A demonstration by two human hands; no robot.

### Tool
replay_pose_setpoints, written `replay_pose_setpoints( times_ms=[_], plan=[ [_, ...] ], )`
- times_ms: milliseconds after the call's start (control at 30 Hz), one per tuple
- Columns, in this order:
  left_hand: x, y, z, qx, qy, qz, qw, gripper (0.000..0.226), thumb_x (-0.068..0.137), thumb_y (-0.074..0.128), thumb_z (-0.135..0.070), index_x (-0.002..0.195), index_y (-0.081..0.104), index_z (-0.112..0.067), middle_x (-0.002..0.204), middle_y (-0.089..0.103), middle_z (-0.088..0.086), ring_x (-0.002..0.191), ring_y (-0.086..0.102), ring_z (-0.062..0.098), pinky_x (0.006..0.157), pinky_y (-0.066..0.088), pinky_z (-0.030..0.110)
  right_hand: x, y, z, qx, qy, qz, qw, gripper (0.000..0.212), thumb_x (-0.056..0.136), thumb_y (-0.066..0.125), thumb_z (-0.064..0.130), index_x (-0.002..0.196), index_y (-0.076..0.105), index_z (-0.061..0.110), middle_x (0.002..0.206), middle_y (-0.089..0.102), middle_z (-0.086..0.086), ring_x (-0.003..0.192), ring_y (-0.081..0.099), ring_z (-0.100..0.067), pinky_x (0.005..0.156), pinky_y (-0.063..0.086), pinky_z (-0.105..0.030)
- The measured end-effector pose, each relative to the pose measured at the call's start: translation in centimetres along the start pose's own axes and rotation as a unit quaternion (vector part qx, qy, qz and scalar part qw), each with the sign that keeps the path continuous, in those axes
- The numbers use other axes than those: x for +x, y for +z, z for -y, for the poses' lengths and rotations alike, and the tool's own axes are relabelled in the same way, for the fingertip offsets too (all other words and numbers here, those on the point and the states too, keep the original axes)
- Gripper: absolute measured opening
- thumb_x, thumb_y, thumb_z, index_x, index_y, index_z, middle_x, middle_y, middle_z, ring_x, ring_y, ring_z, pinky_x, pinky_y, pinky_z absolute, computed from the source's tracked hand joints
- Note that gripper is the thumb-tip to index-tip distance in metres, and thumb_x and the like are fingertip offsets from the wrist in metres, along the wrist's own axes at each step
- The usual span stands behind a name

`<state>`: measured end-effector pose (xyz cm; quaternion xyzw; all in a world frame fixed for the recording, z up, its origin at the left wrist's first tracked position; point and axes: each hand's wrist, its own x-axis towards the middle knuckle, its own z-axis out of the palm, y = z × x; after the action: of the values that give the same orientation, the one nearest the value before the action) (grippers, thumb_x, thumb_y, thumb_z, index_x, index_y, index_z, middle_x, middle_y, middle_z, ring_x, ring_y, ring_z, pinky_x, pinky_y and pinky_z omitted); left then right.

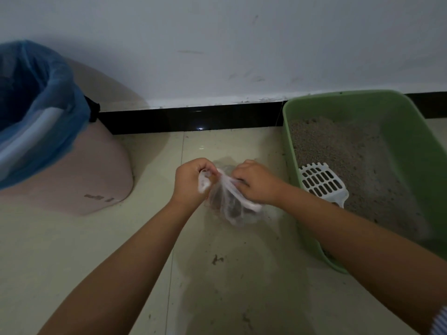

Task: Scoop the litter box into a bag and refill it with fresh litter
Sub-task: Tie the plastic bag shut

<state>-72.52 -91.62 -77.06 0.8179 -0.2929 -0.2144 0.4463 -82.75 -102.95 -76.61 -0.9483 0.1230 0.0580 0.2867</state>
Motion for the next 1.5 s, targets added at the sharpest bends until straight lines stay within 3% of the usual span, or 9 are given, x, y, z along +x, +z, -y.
replay_pose_setpoints(
  times_ms=[167, 333, 500, 600, 733, 967, 1167, 1367, 1500],
  plan=[
    [0.8, 0.4, 1.1, 0.166, -0.007, -0.081, 0.983, 0.021, 0.086, 0.053, 0.001, 0.105, 0.052, -0.006, 0.088, 0.047, 0.005, 0.072, 0.041, 0.012, 0.059, 0.035, 0.01, 0.9, 0.7, 0.9, 0.009, 0.008, -0.013, 1.0, 0.022, 0.09, 0.046, 0.007, 0.093, 0.065, -0.003, 0.092, 0.063, -0.015, 0.083, 0.042, -0.019, 0.066, 0.026, -0.02],
    [1.3, 0.4, 1.2, 0.194, -0.136, 0.075, 0.969, 0.015, 0.09, 0.047, -0.004, 0.104, 0.053, -0.002, 0.091, 0.061, 0.017, 0.076, 0.057, 0.026, 0.064, 0.045, 0.029, 1.4, 1.5, 0.8, -0.034, 0.048, 0.034, 0.998, 0.016, 0.091, 0.048, 0.012, 0.094, 0.062, 0.006, 0.101, 0.058, -0.012, 0.094, 0.05, -0.024, 0.082, 0.04, -0.031],
    [1.4, -0.7, 0.6, -0.175, -0.311, 0.117, 0.927, 0.035, 0.086, 0.03, 0.016, 0.068, 0.046, -0.009, 0.038, 0.053, 0.002, 0.027, 0.043, 0.004, 0.033, 0.025, 0.012, 0.9, 1.1, -0.7, -0.041, 0.029, 0.038, 0.998, 0.017, 0.089, 0.047, 0.008, 0.089, 0.063, 0.004, 0.086, 0.058, -0.011, 0.082, 0.038, -0.018, 0.083, 0.039, -0.032],
    [1.4, -0.7, 0.5, -0.303, -0.351, 0.098, 0.881, 0.036, 0.088, 0.025, 0.013, 0.073, 0.048, -0.011, 0.056, 0.052, 0.007, 0.035, 0.044, 0.008, 0.035, 0.026, 0.013, 0.8, 1.3, -0.9, -0.036, 0.025, 0.036, 0.998, 0.017, 0.09, 0.046, 0.01, 0.08, 0.06, 0.008, 0.065, 0.042, 0.006, 0.078, 0.037, -0.016, 0.082, 0.039, -0.032],
    [1.0, -0.6, 0.5, -0.374, -0.368, 0.101, 0.846, 0.033, 0.091, 0.031, 0.007, 0.073, 0.05, -0.013, 0.058, 0.052, 0.004, 0.043, 0.047, 0.012, 0.043, 0.032, 0.018, 0.3, 1.3, -1.4, -0.021, 0.022, 0.038, 0.999, 0.018, 0.093, 0.045, 0.012, 0.079, 0.056, 0.017, 0.063, 0.038, 0.007, 0.077, 0.038, -0.016, 0.076, 0.033, -0.028],
    [0.4, 0.8, 0.6, -0.356, -0.309, 0.03, 0.881, 0.034, 0.089, 0.043, 0.014, 0.067, 0.046, -0.01, 0.041, 0.053, 0.0, 0.03, 0.051, 0.005, 0.033, 0.039, 0.011, -0.9, 1.6, -2.0, -0.008, 0.043, 0.039, 0.998, 0.025, 0.095, 0.044, 0.014, 0.089, 0.064, 0.001, 0.064, 0.04, 0.002, 0.076, 0.038, -0.015, 0.067, 0.022, -0.024],
    [0.1, 3.2, 0.0, -0.527, -0.323, -0.134, 0.775, 0.035, 0.091, 0.042, 0.012, 0.068, 0.045, -0.013, 0.069, 0.048, 0.004, 0.057, 0.05, 0.012, 0.055, 0.045, 0.024, -1.1, 2.8, -1.3, -0.073, 0.014, 0.092, 0.993, 0.02, 0.092, 0.046, 0.013, 0.092, 0.064, 0.004, 0.089, 0.061, -0.009, 0.084, 0.047, -0.021, 0.083, 0.042, -0.03],
    [-1.2, 2.6, 1.2, -0.196, -0.175, 0.003, 0.965, 0.016, 0.091, 0.05, 0.003, 0.088, 0.056, -0.012, 0.082, 0.057, -0.004, 0.075, 0.054, 0.009, 0.065, 0.046, 0.014, -2.6, 2.7, -2.6, -0.031, 0.048, 0.125, 0.99, 0.027, 0.093, 0.048, 0.019, 0.084, 0.063, -0.003, 0.076, 0.047, -0.01, 0.074, 0.042, -0.017, 0.065, 0.031, -0.029],
    [-2.2, 1.2, 2.8, -0.18, -0.203, -0.036, 0.962, 0.02, 0.094, 0.049, -0.004, 0.076, 0.054, -0.011, 0.063, 0.05, 0.001, 0.056, 0.044, 0.01, 0.053, 0.036, 0.017, -2.4, 1.7, -2.7, 0.059, 0.088, 0.142, 0.984, 0.031, 0.093, 0.05, 0.027, 0.092, 0.066, 0.0, 0.08, 0.057, -0.016, 0.069, 0.047, -0.015, 0.061, 0.033, -0.025]
  ],
)
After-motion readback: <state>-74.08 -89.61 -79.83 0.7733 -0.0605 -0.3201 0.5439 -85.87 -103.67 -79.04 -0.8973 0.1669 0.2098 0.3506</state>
